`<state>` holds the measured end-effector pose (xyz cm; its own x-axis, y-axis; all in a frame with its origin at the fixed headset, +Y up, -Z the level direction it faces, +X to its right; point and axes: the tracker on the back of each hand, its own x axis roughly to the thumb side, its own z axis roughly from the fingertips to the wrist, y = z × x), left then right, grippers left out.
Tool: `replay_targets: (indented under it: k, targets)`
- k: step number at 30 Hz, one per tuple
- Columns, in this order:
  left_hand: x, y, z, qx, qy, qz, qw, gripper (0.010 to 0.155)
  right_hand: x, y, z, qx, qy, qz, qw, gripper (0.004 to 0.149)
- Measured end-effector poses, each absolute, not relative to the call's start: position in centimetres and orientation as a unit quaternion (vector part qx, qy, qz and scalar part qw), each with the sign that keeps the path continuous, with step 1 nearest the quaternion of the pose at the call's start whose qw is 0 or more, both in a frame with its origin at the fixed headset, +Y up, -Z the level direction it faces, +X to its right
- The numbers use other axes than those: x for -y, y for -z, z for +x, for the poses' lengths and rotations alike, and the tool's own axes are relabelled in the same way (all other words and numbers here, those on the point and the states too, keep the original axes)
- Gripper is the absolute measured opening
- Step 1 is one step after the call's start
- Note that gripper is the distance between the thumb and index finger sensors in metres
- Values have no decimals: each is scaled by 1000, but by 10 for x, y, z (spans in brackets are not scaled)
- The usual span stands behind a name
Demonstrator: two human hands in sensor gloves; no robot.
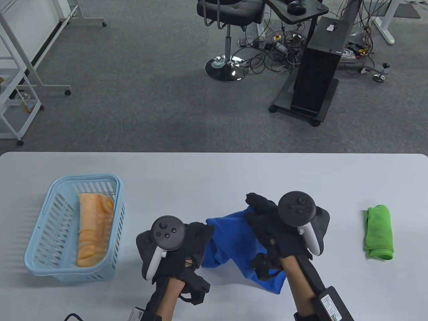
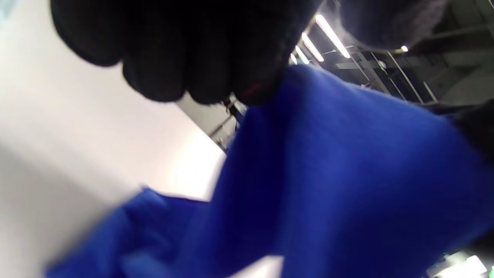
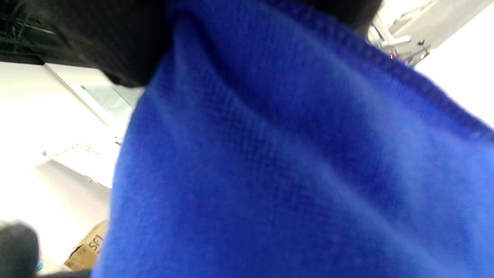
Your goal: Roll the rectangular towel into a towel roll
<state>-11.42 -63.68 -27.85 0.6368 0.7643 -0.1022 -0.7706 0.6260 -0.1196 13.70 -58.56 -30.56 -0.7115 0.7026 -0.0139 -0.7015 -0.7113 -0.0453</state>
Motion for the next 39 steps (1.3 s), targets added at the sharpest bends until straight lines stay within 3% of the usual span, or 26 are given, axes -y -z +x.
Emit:
replay_targets:
  k: [2, 4, 6, 9, 14, 17, 21, 24, 29, 32, 36, 38, 39]
  targets:
    - [634, 286, -105, -25, -462, -66, 884, 72, 583, 304, 138, 25, -926, -13, 376, 65]
    - [629, 292, -98, -33, -473, -41, 879, 43, 581, 303, 142, 22, -919, -16, 394, 66]
    - [615, 297, -96, -22, -450, -12, 893, 41, 575, 301, 147, 15, -925, 19, 380, 68]
    - [600, 301, -99, -7, -447, 21, 894, 40, 570, 295, 149, 2, -958, 80, 275, 69]
    - [592, 306, -105, 13, -419, 32, 907, 39, 572, 295, 148, 9, -981, 54, 185, 52]
    - [594, 309, -114, 3, -391, 50, 919, 39, 578, 300, 152, -23, -976, 37, 211, 50]
    - [594, 315, -120, 22, -448, 36, 893, 39, 574, 304, 162, 14, -956, 19, 293, 49]
    - [579, 322, -113, 55, -479, 30, 876, 40, 561, 305, 165, 29, -940, 32, 338, 50]
    - [541, 335, -98, 110, -484, 74, 865, 42, 526, 304, 172, 75, -905, 70, 413, 50]
    - [531, 342, -95, 114, -511, 72, 849, 43, 517, 307, 183, 81, -871, 77, 478, 49]
    - [537, 354, -99, 83, -531, 52, 842, 44, 526, 319, 200, 70, -859, 60, 503, 49]
    - [543, 361, -96, 67, -494, 33, 866, 43, 536, 323, 203, 45, -854, 68, 513, 60]
    - [545, 364, -94, 60, -462, 24, 885, 42, 539, 325, 203, 34, -856, 71, 511, 75]
